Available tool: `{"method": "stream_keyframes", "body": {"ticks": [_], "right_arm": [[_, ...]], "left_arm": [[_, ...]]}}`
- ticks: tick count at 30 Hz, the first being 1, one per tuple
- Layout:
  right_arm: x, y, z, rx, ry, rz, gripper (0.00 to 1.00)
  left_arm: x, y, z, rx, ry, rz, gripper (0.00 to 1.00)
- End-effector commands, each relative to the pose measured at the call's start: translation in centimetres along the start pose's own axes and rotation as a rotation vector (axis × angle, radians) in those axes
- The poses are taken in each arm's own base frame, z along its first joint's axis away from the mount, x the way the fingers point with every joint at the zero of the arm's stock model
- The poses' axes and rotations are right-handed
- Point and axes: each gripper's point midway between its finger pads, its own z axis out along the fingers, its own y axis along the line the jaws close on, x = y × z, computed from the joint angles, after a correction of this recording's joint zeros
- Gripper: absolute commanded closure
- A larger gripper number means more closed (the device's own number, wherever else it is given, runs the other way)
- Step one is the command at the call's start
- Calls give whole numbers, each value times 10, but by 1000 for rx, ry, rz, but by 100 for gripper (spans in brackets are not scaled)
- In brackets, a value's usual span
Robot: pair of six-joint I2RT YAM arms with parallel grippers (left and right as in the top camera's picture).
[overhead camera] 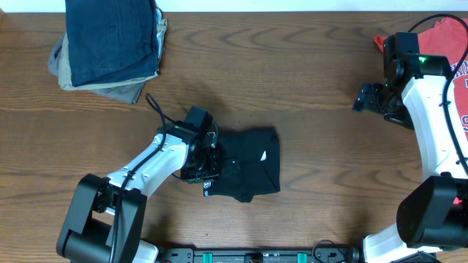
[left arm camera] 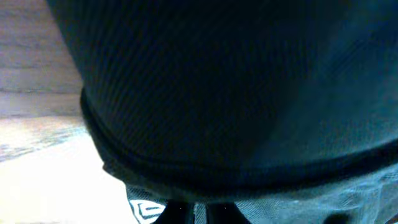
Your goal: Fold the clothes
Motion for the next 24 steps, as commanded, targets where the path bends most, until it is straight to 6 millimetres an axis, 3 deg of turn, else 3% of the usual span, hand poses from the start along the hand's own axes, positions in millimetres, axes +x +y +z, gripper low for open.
{"method": "stream_keyframes", "body": {"ticks": [1,5,7,8,9,10,11,12,16,20,24], "right_arm": [[-3,-4,-2,3,-11,2,1],[-3,-4,-2,3,-12,2,1],[-3,-4,-2,3,-12,2,1],[-3,-4,-2,3,-11,2,1],[-3,-4,-2,3,-11,2,1],[-3,-4,-2,3,-11,1,1],[-3,-4,-2,3,-11,2,1],[-3,-4,-2,3,-11,2,1],[-3,-4,-2,3,-11,2,1],[-3,-4,-2,3,-11,2,1],[-3,-4,-2,3,-11,1,1]], "left_arm": [[-2,-1,-11,-14,-17,3,92],[-7,-16,-39,12,-73,30,91],[-12,-25,-55,35,-130,70,84],[-17,-28,-64,44,-170,86,75],[-22,-27,-73,36,-216,92,59],[-27,-23,-80,21,-260,91,30],[-33,-16,-88,-10,-307,81,9],[-37,-9,-94,-39,-343,69,1],[-44,21,-110,-98,-394,-22,2],[-49,51,-108,-98,-374,-135,2],[-42,39,-88,74,-271,-48,2]]}}
